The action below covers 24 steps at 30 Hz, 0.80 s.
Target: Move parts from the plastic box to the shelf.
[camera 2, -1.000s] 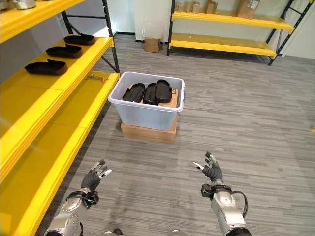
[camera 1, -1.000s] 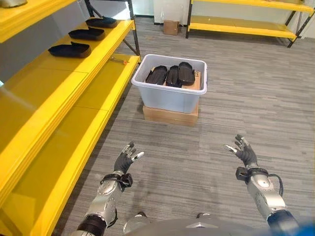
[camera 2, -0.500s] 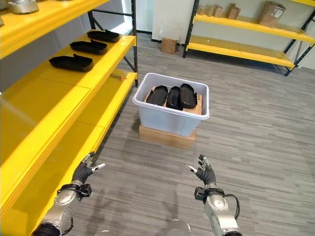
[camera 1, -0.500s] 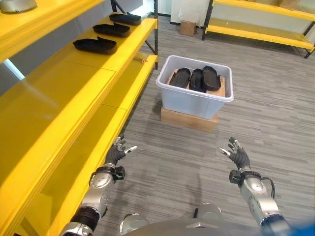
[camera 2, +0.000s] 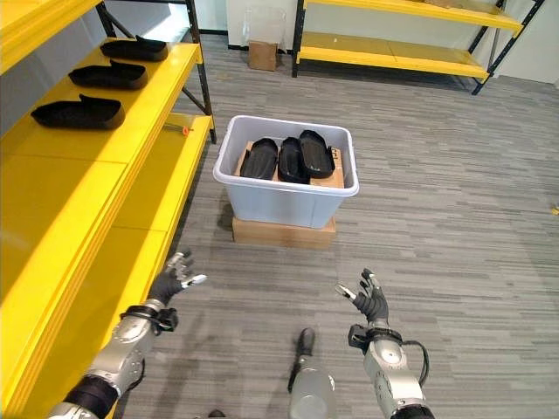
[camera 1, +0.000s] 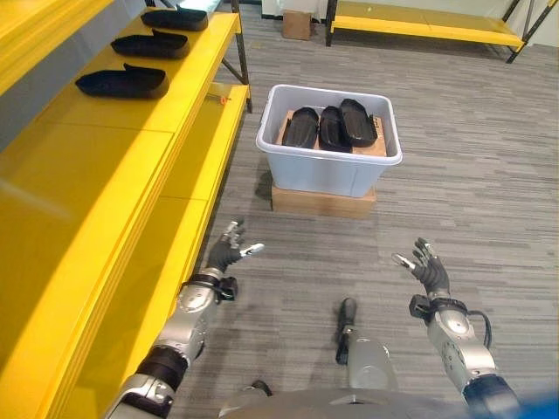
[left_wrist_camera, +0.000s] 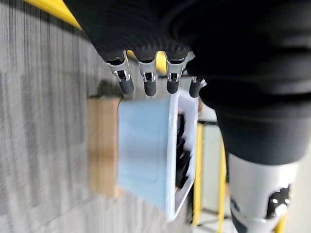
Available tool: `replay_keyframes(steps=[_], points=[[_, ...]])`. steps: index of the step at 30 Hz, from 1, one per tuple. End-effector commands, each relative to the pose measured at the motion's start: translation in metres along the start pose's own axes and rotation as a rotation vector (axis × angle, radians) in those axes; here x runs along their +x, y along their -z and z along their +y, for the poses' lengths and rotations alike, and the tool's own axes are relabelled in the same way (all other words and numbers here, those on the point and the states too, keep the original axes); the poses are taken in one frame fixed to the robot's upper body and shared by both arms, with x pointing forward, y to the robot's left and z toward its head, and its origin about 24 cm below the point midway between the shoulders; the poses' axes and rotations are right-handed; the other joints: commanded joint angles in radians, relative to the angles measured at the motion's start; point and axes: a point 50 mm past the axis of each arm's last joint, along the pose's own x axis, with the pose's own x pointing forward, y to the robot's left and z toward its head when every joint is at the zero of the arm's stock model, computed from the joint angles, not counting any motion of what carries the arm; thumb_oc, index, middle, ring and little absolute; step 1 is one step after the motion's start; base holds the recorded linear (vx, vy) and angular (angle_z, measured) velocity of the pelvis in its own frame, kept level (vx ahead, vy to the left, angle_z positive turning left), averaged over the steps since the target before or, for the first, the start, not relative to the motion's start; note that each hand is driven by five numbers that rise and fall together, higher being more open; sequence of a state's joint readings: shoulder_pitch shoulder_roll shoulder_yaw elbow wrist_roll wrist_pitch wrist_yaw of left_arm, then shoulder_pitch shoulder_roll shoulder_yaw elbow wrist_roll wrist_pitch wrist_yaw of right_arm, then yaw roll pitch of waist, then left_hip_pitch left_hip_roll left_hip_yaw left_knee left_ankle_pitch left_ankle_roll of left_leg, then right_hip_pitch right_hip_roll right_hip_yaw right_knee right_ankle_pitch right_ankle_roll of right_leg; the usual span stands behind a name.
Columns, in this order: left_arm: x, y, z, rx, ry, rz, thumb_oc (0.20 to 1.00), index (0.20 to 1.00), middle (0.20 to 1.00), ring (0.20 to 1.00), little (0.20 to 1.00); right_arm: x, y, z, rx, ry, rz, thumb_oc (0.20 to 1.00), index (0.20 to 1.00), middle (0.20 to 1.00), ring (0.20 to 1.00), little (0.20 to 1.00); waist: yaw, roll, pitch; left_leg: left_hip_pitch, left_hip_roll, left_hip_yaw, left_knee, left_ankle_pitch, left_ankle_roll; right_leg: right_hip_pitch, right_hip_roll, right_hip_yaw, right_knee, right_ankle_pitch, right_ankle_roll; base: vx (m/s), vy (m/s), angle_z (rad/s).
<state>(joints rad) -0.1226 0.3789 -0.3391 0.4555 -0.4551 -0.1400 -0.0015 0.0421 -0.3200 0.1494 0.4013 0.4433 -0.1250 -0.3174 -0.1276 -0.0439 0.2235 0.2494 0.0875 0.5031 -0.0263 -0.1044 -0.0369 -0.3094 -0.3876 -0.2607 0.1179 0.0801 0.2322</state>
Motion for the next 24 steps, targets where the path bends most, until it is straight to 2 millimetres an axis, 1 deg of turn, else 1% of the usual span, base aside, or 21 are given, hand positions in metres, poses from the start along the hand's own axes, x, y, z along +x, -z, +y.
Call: replay_keyframes(steps=[1, 2, 3, 4, 5, 6, 7, 9, 10, 11, 12, 13, 15, 16, 17, 19, 20, 21, 23, 24], points=[[-0.005, -0.016, -0.005, 0.039, 0.066, -0.091, 1.0, 1.0, 1.0, 1.0, 1.0, 0.005, -0.03, -0.001, 0.03, 0.116, -0.156, 1.0, 1.0, 1.0, 1.0, 1.0, 0.006, 0.026, 0.019, -0.057, 0.076, -0.022, 0.102, -0.102, 0.024, 0.019, -0.073, 0.07, -0.007, 0.141, 0.03, 0.53, -0.456, 0.25], [-0.008, -0.015, -0.005, 0.042, 0.076, -0.097, 1.0, 1.0, 1.0, 1.0, 1.0, 0.005, -0.03, -0.001, 0.019, 0.107, -0.169, 1.0, 1.0, 1.0, 1.0, 1.0, 0.012, 0.02, 0.019, -0.068, 0.086, -0.004, 0.137, -0.109, 0.02, 0.045, -0.075, 0.048, -0.014, 0.137, 0.03, 0.37, -0.348, 0.07], [-0.009, -0.015, -0.004, 0.042, 0.08, -0.098, 1.0, 1.0, 1.0, 1.0, 1.0, 0.005, -0.03, 0.0, 0.017, 0.103, -0.172, 1.0, 1.0, 1.0, 1.0, 1.0, 0.012, 0.02, 0.021, -0.07, 0.093, -0.002, 0.154, -0.116, 0.017, 0.067, -0.07, 0.031, -0.019, 0.126, 0.03, 0.37, -0.328, -0.05], [-0.011, -0.014, -0.004, 0.038, 0.093, -0.104, 1.0, 1.0, 1.0, 1.0, 1.0, 0.005, -0.031, 0.0, 0.005, 0.085, -0.189, 1.0, 1.0, 1.0, 1.0, 1.0, 0.018, 0.009, 0.017, -0.082, 0.098, 0.011, 0.188, -0.119, 0.016, 0.096, -0.065, 0.003, -0.042, 0.115, 0.03, 0.42, -0.335, -0.2], [-0.014, -0.014, -0.005, 0.036, 0.107, -0.113, 1.0, 1.0, 1.0, 1.0, 1.0, 0.005, -0.034, 0.001, -0.008, 0.068, -0.209, 1.0, 1.0, 1.0, 1.0, 1.0, 0.023, 0.001, 0.013, -0.093, 0.103, 0.019, 0.229, -0.131, 0.015, 0.122, -0.056, -0.019, -0.05, 0.104, 0.028, 0.53, -0.41, -0.08], [-0.017, -0.013, -0.005, 0.036, 0.11, -0.113, 1.0, 1.0, 1.0, 1.0, 1.0, 0.006, -0.037, 0.002, -0.027, 0.042, -0.223, 1.0, 1.0, 1.0, 1.0, 1.0, 0.025, 0.0, 0.009, -0.094, 0.117, 0.031, 0.27, -0.153, 0.01, 0.141, -0.041, -0.043, -0.043, 0.085, 0.024, 0.47, -0.348, 0.09], [-0.019, -0.013, -0.003, 0.033, 0.107, -0.111, 1.0, 1.0, 1.0, 1.0, 1.0, 0.006, -0.038, 0.002, -0.044, 0.019, -0.225, 1.0, 1.0, 1.0, 1.0, 1.0, 0.026, -0.002, 0.003, -0.093, 0.123, 0.04, 0.292, -0.166, 0.012, 0.147, -0.03, -0.056, -0.028, 0.072, 0.021, 0.56, -0.418, -0.39], [-0.028, -0.006, 0.008, -0.011, 0.076, -0.096, 1.0, 1.0, 1.0, 1.0, 1.0, 0.009, -0.037, 0.002, -0.064, -0.049, -0.203, 1.0, 1.0, 1.0, 1.0, 1.0, 0.027, -0.006, -0.028, -0.074, 0.141, 0.079, 0.362, -0.212, 0.014, 0.157, 0.004, -0.093, 0.021, 0.029, -0.004, 0.55, -0.408, -0.69], [-0.03, -0.004, 0.01, -0.031, 0.069, -0.09, 1.0, 1.0, 1.0, 1.0, 1.0, 0.009, -0.037, 0.002, -0.071, -0.063, -0.196, 1.0, 1.0, 1.0, 1.0, 1.0, 0.027, -0.006, -0.035, -0.072, 0.147, 0.086, 0.379, -0.221, 0.012, 0.16, 0.014, -0.098, 0.024, 0.021, -0.015, 0.42, -0.297, -0.38], [-0.032, 0.0, 0.012, -0.066, 0.06, -0.08, 1.0, 1.0, 1.0, 1.0, 1.0, 0.01, -0.037, 0.001, -0.087, -0.089, -0.192, 1.0, 1.0, 1.0, 1.0, 1.0, 0.029, -0.005, -0.046, -0.07, 0.158, 0.097, 0.411, -0.222, 0.003, 0.168, 0.032, -0.108, 0.022, 0.008, -0.035, 0.38, -0.268, -0.35], [-0.034, 0.003, 0.015, -0.089, 0.048, -0.074, 1.0, 1.0, 1.0, 1.0, 1.0, 0.011, -0.038, 0.002, -0.109, -0.118, -0.199, 1.0, 1.0, 1.0, 1.0, 1.0, 0.031, 0.0, -0.059, -0.069, 0.167, 0.108, 0.432, -0.215, -0.006, 0.172, 0.053, -0.122, 0.02, -0.008, -0.055, 0.33, -0.224, -0.27], [-0.035, 0.004, 0.016, -0.095, 0.041, -0.074, 1.0, 1.0, 1.0, 1.0, 1.0, 0.011, -0.039, 0.003, -0.121, -0.13, -0.205, 1.0, 1.0, 1.0, 1.0, 1.0, 0.031, 0.003, -0.064, -0.073, 0.171, 0.112, 0.448, -0.196, -0.015, 0.176, 0.067, -0.127, 0.015, -0.017, -0.066, 0.33, -0.218, -0.26], [-0.038, 0.01, 0.019, -0.121, 0.0, -0.076, 1.0, 1.0, 1.0, 1.0, 1.0, 0.011, -0.043, 0.005, -0.148, -0.157, -0.218, 1.0, 1.0, 1.0, 1.0, 1.0, 0.042, 0.016, -0.072, -0.148, 0.203, 0.104, 0.549, -0.085, -0.06, 0.223, 0.142, -0.139, -0.032, -0.053, -0.116, 0.41, -0.299, -0.43], [-0.039, 0.013, 0.02, -0.134, -0.019, -0.076, 1.0, 1.0, 1.0, 1.0, 1.0, 0.011, -0.044, 0.003, -0.145, -0.156, -0.214, 1.0, 1.0, 1.0, 1.0, 1.0, 0.044, 0.019, -0.066, -0.196, 0.215, 0.095, 0.587, -0.051, -0.072, 0.243, 0.169, -0.13, -0.047, -0.068, -0.131, 0.31, -0.238, -0.45], [-0.039, 0.013, 0.021, -0.137, -0.023, -0.076, 1.0, 1.0, 1.0, 1.0, 1.0, 0.012, -0.044, 0.003, -0.144, -0.155, -0.214, 1.0, 1.0, 1.0, 1.0, 1.0, 0.045, 0.022, -0.064, -0.212, 0.212, 0.092, 0.585, -0.046, -0.071, 0.25, 0.178, -0.128, -0.049, -0.073, -0.134, 0.24, -0.153, -0.29], [-0.042, 0.017, 0.024, -0.144, -0.068, -0.076, 1.0, 1.0, 1.0, 1.0, 1.0, 0.013, -0.046, 0.003, -0.138, -0.161, -0.215, 1.0, 1.0, 1.0, 1.0, 1.0, 0.047, 0.032, -0.05, -0.241, 0.198, 0.097, 0.551, -0.019, -0.068, 0.273, 0.207, -0.116, -0.048, -0.098, -0.144, 0.26, -0.094, -0.25], [-0.045, 0.02, 0.027, -0.146, -0.129, -0.088, 1.0, 1.0, 1.0, 1.0, 1.0, 0.014, -0.047, 0.008, -0.139, -0.174, -0.223, 1.0, 1.0, 1.0, 1.0, 1.0, 0.046, 0.034, -0.044, -0.229, 0.188, 0.118, 0.448, 0.003, -0.051, 0.297, 0.222, -0.115, -0.054, -0.114, -0.149, 0.27, -0.038, -0.24], [-0.046, 0.021, 0.028, -0.147, -0.147, -0.092, 1.0, 1.0, 1.0, 1.0, 1.0, 0.013, -0.046, 0.008, -0.136, -0.173, -0.221, 1.0, 1.0, 1.0, 1.0, 1.0, 0.045, 0.033, -0.043, -0.225, 0.186, 0.12, 0.426, 0.008, -0.047, 0.301, 0.224, -0.115, -0.057, -0.115, -0.15, 0.28, 0.017, -0.1], [-0.048, 0.022, 0.03, -0.127, -0.207, -0.108, 1.0, 1.0, 1.0, 1.0, 1.0, 0.013, -0.044, 0.007, -0.119, -0.161, -0.208, 1.0, 1.0, 1.0, 1.0, 1.0, 0.047, 0.028, -0.044, -0.214, 0.185, 0.105, 0.337, 0.028, -0.041, 0.318, 0.222, -0.113, -0.062, -0.118, -0.147, 0.19, 0.073, -0.12], [-0.049, 0.022, 0.032, -0.121, -0.248, -0.113, 1.0, 1.0, 1.0, 1.0, 1.0, 0.013, -0.043, 0.007, -0.11, -0.149, -0.201, 1.0, 1.0, 1.0, 1.0, 1.0, 0.052, 0.027, -0.046, -0.21, 0.189, 0.086, 0.274, 0.041, -0.045, 0.324, 0.218, -0.115, -0.059, -0.12, -0.143, 0.16, 0.082, -0.21]])
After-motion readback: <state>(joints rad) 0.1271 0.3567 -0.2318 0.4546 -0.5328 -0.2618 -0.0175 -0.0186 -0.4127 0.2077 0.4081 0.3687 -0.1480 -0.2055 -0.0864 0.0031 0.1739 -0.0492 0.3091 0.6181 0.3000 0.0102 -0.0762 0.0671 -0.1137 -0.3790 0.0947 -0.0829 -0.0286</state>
